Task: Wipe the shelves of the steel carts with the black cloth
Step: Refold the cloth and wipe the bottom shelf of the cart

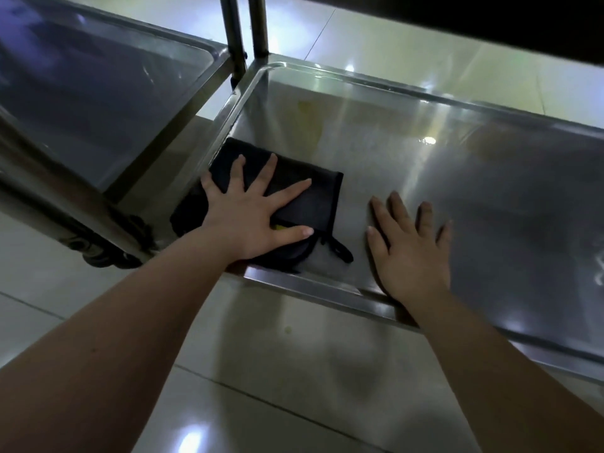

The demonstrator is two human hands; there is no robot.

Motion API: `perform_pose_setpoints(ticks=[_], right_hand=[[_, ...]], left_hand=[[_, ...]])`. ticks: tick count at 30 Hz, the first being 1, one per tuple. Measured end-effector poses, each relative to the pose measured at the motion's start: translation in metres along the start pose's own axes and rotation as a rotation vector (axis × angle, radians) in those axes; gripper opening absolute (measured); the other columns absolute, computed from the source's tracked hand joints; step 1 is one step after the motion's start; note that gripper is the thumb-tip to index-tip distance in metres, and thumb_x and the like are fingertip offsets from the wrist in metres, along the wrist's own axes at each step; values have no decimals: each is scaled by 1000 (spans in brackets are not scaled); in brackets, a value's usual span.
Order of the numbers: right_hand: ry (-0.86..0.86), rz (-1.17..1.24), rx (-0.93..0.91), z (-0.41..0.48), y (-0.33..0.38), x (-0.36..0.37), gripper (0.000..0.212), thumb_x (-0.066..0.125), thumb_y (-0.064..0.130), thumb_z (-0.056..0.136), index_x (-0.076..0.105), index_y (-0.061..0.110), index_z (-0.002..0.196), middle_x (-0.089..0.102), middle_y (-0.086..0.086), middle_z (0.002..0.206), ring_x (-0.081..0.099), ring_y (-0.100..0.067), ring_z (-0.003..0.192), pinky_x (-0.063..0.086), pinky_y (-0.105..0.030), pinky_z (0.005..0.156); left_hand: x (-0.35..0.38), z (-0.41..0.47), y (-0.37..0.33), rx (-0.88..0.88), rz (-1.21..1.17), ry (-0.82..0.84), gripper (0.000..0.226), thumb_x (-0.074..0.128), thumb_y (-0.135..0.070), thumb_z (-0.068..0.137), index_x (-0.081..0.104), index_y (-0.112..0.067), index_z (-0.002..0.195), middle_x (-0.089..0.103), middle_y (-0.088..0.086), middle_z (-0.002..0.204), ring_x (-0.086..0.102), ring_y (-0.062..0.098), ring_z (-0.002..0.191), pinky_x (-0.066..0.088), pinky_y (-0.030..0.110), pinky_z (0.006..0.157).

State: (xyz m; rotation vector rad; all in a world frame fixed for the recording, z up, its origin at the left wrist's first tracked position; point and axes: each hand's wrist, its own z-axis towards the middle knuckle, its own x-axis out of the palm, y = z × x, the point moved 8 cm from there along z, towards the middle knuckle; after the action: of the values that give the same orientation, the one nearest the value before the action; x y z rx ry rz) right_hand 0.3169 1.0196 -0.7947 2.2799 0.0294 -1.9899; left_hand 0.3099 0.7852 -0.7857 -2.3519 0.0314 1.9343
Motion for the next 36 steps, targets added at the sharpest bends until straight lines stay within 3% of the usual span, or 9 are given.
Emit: perform_pose_setpoints(ticks=[12,25,32,36], right_hand=[[-12,44,-4,4,-4,-3,56,16,55,99,6,44,153,-1,14,163,-9,-28,149,-11,-54,115],[-53,36,4,0,-2,-3,54,20,51,100,12,41,153,5,10,163,-4,-32,149,-4,-57,116],[-32,8,4,2,-2,-1,55,18,51,101,6,42,153,0,12,163,-7,-31,149,-7,-56,116],[-20,27,-1,3,-1,0,55,18,51,101,6,42,153,-1,12,163,-8,-30,149,-8,-57,116]], left_hand=[[-21,97,-19,-35,-4,15,78,15,-93,72,-8,-66,142,-15,-7,163,-16,44,146,-4,79,103],[11,-52,7,-39,-85,157,79,15,-93,64,-15,-73,134,-30,-14,158,-29,35,143,-16,73,105],[-2,16,4,-82,-30,26,81,15,-96,65,-10,-70,138,-19,-11,162,-20,39,146,-7,77,104],[-17,68,13,-93,-46,25,80,19,-95,69,-7,-68,139,-16,-10,163,-18,39,146,-9,77,104]])
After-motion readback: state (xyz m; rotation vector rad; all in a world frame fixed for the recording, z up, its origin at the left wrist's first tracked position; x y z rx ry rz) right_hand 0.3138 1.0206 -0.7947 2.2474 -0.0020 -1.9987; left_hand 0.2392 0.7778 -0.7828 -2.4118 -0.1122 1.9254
